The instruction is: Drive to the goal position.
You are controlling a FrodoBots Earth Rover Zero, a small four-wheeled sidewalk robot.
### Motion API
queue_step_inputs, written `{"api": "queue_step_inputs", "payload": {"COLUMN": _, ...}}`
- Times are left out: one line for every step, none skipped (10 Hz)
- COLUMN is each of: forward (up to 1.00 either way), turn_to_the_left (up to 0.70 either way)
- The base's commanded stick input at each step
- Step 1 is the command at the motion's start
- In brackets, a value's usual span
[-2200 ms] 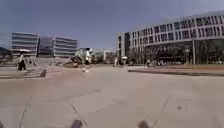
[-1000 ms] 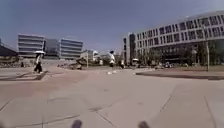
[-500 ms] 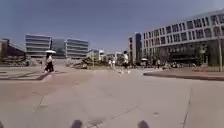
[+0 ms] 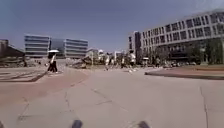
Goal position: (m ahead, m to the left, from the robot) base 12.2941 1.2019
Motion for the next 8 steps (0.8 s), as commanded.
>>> {"api": "queue_step_inputs", "payload": {"forward": 0.70, "turn_to_the_left": 0.00}}
{"api": "queue_step_inputs", "payload": {"forward": 0.70, "turn_to_the_left": 0.00}}
{"api": "queue_step_inputs", "payload": {"forward": 0.70, "turn_to_the_left": 0.00}}
{"api": "queue_step_inputs", "payload": {"forward": 0.70, "turn_to_the_left": 0.00}}
{"api": "queue_step_inputs", "payload": {"forward": 0.70, "turn_to_the_left": 0.00}}
{"api": "queue_step_inputs", "payload": {"forward": 0.70, "turn_to_the_left": 0.00}}
{"api": "queue_step_inputs", "payload": {"forward": 0.70, "turn_to_the_left": 0.00}}
{"api": "queue_step_inputs", "payload": {"forward": 0.70, "turn_to_the_left": 0.00}}
